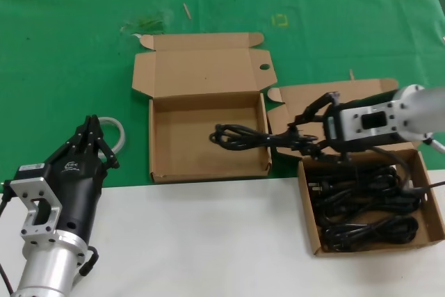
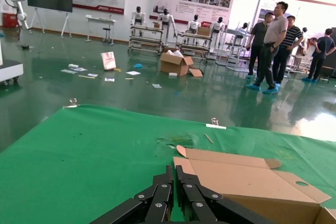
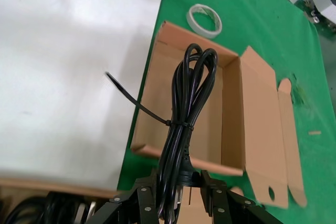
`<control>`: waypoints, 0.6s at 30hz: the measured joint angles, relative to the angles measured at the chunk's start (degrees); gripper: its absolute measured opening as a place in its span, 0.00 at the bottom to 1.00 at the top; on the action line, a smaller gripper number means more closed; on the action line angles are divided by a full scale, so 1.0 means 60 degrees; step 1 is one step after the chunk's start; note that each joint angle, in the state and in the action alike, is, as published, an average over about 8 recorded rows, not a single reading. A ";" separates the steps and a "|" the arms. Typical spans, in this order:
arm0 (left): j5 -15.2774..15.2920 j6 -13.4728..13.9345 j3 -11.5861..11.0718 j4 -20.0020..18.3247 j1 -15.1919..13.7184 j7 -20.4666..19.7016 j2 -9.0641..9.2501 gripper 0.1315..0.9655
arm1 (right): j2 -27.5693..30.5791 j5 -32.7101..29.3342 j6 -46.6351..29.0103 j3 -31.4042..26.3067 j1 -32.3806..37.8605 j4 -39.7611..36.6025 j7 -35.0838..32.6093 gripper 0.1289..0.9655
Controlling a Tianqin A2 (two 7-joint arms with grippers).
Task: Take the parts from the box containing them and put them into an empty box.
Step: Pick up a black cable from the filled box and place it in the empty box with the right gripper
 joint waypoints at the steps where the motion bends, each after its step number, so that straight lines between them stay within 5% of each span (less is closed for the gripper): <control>1: 0.0000 0.0000 0.0000 0.0000 0.0000 0.0000 0.0000 0.03 | -0.0099 -0.0032 0.0044 -0.0043 0.0013 -0.0048 -0.0009 0.21; 18: -0.0001 0.0000 0.0000 0.0000 0.0000 0.0000 0.0000 0.03 | -0.1777 -0.0187 0.1017 -0.0452 0.0376 -0.1644 -0.0455 0.21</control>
